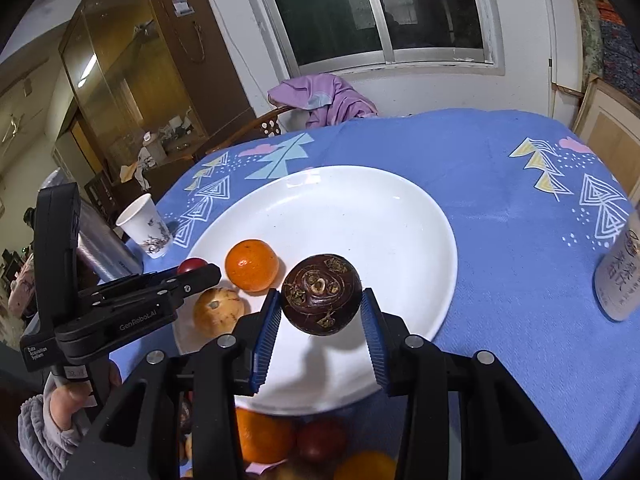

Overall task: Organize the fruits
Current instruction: 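Place the tomato and mangosteen on the white plate and release both, then grasp the yellow citrus with the left tool while the right tool grasps another mangosteen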

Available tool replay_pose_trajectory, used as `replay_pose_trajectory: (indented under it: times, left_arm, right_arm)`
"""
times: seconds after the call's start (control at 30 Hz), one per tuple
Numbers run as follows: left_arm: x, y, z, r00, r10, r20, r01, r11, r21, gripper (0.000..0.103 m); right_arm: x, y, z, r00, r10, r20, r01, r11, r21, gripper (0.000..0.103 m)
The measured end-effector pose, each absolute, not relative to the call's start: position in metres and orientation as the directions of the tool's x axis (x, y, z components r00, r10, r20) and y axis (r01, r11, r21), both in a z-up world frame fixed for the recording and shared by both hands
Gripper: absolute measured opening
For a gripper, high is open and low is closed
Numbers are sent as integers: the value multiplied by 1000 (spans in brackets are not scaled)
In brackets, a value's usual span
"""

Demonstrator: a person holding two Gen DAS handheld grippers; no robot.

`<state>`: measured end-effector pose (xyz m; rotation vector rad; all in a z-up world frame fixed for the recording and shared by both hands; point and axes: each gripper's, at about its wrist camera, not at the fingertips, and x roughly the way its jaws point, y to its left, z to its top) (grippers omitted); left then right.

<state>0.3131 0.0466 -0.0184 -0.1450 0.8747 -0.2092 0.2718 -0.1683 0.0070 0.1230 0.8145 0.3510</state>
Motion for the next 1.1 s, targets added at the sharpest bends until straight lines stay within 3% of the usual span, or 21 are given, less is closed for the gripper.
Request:
replay_pose_trajectory:
  times: [0.03, 0.07, 0.1, 0.27, 0.43, 0.5, 0.57, 0.63, 0.73, 0.83, 0.97, 1.1]
  left_arm:
    - [314, 46, -18, 630, -239, -739, 122, 970, -209, 41]
    - [315, 45, -18, 639, -231, -734, 120, 972, -201, 58]
    - [315, 45, -17, 643, -233, -729, 125, 972, -201, 68]
    - [310, 45, -11, 652, -246, -717, 139, 969, -206, 69]
    - [282, 57, 7, 681, -215, -700, 113, 975, -189, 73]
    - [259, 65, 13, 702, -193, -685, 100, 980, -173, 85]
    - [230, 73, 14, 717, -175, -675, 88, 983, -162, 90]
    - [201, 77, 12, 716, -170, -677, 88, 984, -154, 90]
    - [157, 77, 3, 727, -135, -673, 82, 991, -109, 94]
    - [124, 73, -9, 732, -83, -676, 66, 997, -51, 94]
    - [105, 65, -17, 730, -80, -679, 86, 996, -24, 94]
    - [104, 56, -17, 739, -85, -669, 111, 994, -3, 95]
  right_arm:
    - [275, -167, 4, 625, 349, -698, -262, 936, 234, 42]
    - [278, -166, 0, 617, 343, -708, -262, 938, 226, 42]
    - [280, -167, -4, 614, 337, -714, -255, 941, 224, 42]
    - [283, -176, -4, 618, 332, -713, -234, 943, 237, 44]
    - [262, -194, 40, 678, 372, -634, -241, 927, 287, 45]
    - [240, -202, 63, 708, 384, -594, -252, 922, 295, 55]
    - [214, -211, 79, 744, 371, -557, -250, 926, 283, 69]
    - [184, -220, 87, 775, 354, -524, -249, 932, 262, 70]
    - [143, -236, 78, 792, 343, -505, -252, 937, 240, 80]
    - [116, -250, 55, 799, 302, -520, -223, 952, 210, 89]
    - [117, -269, 26, 755, 284, -591, -169, 955, 244, 89]
    - [122, -278, 23, 740, 310, -598, -152, 942, 300, 89]
